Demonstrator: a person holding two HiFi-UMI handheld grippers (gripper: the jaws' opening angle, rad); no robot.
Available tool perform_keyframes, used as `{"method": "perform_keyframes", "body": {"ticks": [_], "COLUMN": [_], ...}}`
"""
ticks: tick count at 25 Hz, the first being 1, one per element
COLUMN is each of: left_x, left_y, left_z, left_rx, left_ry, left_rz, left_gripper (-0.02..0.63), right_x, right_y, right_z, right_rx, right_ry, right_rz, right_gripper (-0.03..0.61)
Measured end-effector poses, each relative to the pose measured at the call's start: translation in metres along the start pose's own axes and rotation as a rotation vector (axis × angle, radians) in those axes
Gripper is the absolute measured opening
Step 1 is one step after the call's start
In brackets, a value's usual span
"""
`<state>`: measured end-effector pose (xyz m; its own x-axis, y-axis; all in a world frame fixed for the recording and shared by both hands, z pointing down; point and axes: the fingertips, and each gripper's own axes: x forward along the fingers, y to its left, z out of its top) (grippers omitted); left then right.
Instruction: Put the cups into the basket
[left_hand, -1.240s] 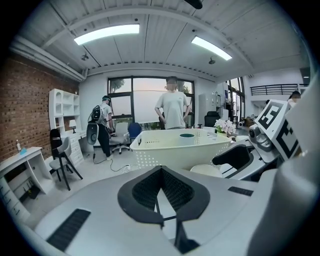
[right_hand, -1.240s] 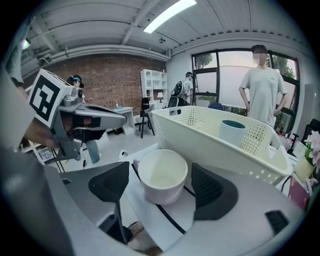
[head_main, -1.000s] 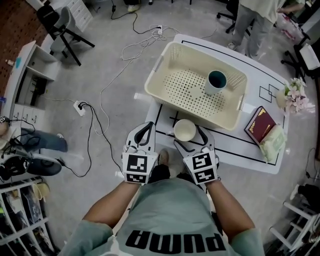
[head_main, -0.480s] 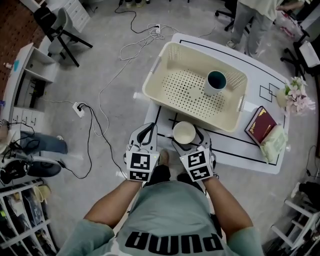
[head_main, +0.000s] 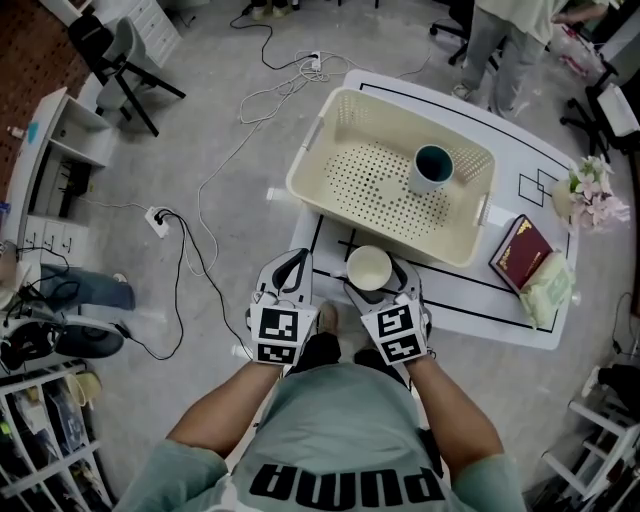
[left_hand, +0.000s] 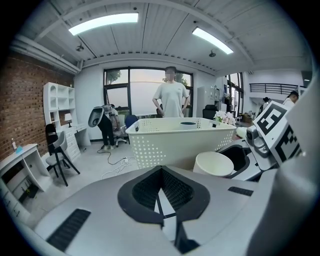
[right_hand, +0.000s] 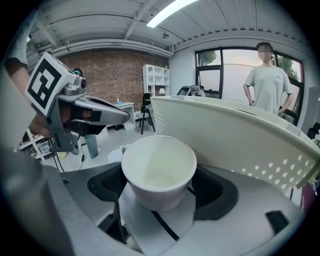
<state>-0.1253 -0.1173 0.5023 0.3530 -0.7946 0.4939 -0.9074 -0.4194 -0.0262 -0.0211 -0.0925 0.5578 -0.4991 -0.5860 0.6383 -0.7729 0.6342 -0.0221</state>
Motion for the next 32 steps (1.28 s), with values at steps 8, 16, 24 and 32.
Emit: {"method": "perform_keyframes", "body": {"ticks": [8,16,24,32], "left_x": [-0.006,-0.019,-0.033,-0.041], "left_y": [-0.003,-0.007,-0.011,-0.006], "left_z": [0.012,0.031,0.062,0.093], "left_rx": [-0.008,-0.029,-0.048,-0.068], "left_ry": [-0.029,-0.072,-0.116,-0.166], "left_rz": [-0.017,-0.023,-0.017,-0.011], "left_gripper": [0.006,0.006,0.006,0.006], "right_x": [-0.019,-0.06,-0.095,-0.107], "right_y": [0.005,0.01,0.008,0.002], "right_z": [0.017,0.052,0.091,0.125], "right_rx": [0.009,0.016,0.045,0.04], "right_ry": [-0.037,-0.108,-0.172,-0.216], "right_rz": [0.002,0.002,0.015,0.019], "right_gripper": [0.387,0.387,0.387,0.387]}}
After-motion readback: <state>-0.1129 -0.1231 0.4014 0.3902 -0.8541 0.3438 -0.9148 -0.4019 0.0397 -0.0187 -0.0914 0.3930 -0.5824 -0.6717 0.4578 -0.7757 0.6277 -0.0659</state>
